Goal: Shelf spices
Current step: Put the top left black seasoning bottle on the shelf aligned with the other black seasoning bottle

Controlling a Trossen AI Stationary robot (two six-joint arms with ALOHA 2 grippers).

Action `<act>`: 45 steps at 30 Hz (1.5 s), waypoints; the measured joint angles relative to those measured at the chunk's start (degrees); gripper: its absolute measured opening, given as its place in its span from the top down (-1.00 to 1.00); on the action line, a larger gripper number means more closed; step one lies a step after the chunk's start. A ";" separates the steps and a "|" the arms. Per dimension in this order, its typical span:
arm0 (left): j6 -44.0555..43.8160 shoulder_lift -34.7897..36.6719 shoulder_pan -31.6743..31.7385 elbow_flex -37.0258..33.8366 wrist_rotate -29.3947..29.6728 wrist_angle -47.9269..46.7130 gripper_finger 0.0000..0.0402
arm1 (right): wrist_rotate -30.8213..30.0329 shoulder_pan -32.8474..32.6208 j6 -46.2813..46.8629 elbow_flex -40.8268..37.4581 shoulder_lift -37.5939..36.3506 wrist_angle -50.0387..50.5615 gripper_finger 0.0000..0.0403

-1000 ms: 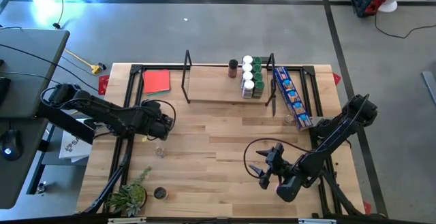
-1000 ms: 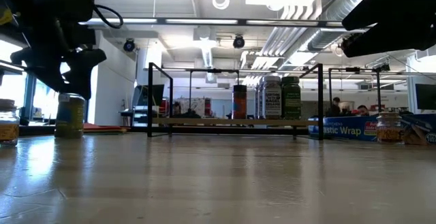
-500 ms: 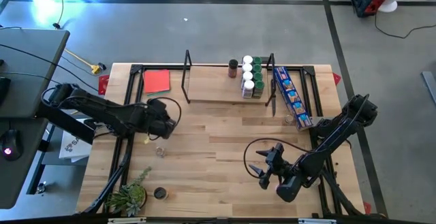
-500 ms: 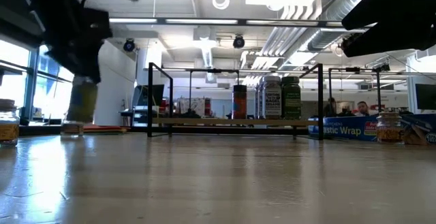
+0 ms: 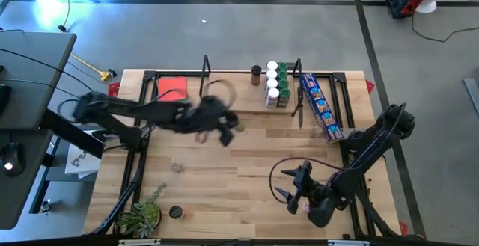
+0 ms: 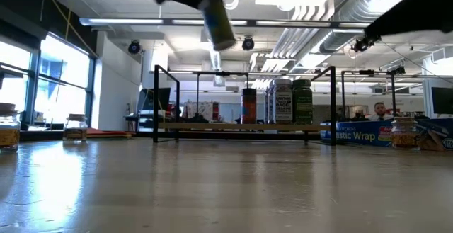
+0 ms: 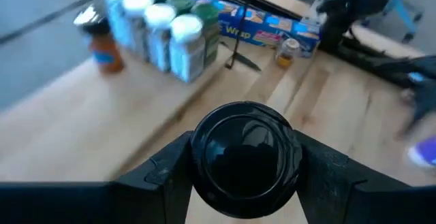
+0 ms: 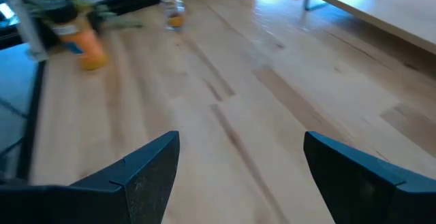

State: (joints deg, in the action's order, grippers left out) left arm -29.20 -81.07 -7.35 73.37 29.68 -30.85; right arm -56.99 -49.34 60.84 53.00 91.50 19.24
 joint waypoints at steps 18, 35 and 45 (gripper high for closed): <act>15.99 -33.72 25.25 25.15 -14.04 2.61 -0.04 | -3.69 -8.17 0.64 7.34 -0.07 5.68 -0.53; 17.93 -36.36 28.04 25.28 -14.15 5.58 -0.10 | -5.33 -8.55 0.63 7.25 -0.07 5.80 -0.53; 20.89 -38.35 28.02 25.20 -14.56 6.54 -0.11 | -5.35 -8.55 0.66 7.21 -0.07 5.75 -0.53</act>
State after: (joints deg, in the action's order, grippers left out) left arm -8.31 -119.42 20.67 98.56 15.12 -24.31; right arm -62.35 -57.89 61.49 60.20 91.44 24.99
